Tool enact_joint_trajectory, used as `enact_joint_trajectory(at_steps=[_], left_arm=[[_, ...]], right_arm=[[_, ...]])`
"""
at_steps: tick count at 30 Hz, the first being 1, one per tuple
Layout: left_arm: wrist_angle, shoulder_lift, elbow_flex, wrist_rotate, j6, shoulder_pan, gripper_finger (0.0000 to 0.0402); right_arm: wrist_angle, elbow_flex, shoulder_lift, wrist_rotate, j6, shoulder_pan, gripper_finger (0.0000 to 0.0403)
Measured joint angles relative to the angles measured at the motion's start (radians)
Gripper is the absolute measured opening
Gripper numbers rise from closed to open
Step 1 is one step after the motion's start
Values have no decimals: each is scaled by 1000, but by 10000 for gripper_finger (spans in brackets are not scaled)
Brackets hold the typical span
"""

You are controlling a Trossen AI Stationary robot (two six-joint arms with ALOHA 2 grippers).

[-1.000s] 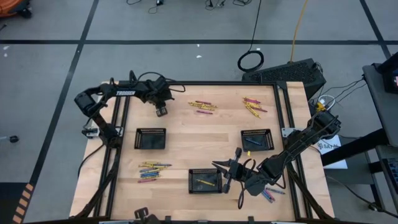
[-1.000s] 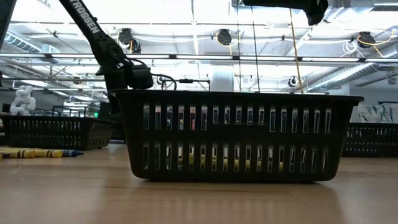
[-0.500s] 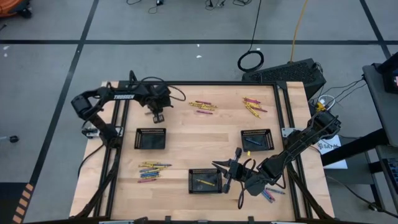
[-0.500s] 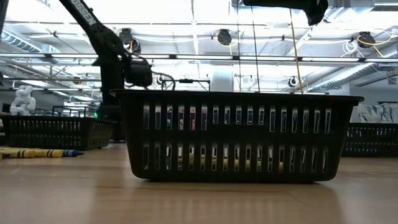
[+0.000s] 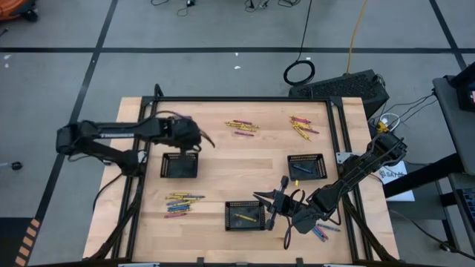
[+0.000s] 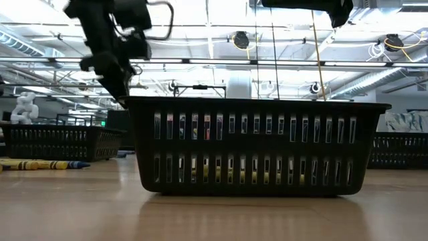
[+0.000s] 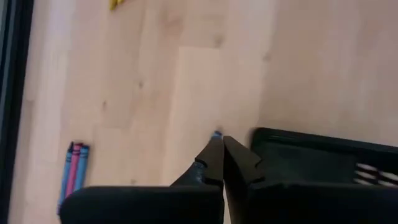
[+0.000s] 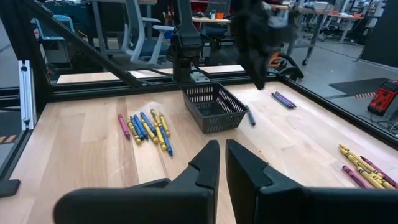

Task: Sort crayons
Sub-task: Adjust the left black bin

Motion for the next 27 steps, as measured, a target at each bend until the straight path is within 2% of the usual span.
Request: enact_joint_trajectory(at_steps=[4, 9, 16, 20, 27], left_arm=[[-47, -10, 1, -49, -25, -20, 1], [-57, 62, 1, -76, 37, 86, 0], [-95, 173, 1, 88, 237, 224, 0], [-138, 222, 1, 100, 341, 238, 0], [-201, 203, 2, 117, 342, 237, 0]], right_arm=[[0, 0, 0, 0, 0, 0, 13], [2, 0, 0, 0, 15, 0, 13], [-4, 0, 0, -1, 26, 0, 13], [-8, 0, 0, -1, 21, 0, 13], [-26, 0, 0, -1, 19, 0, 13]])
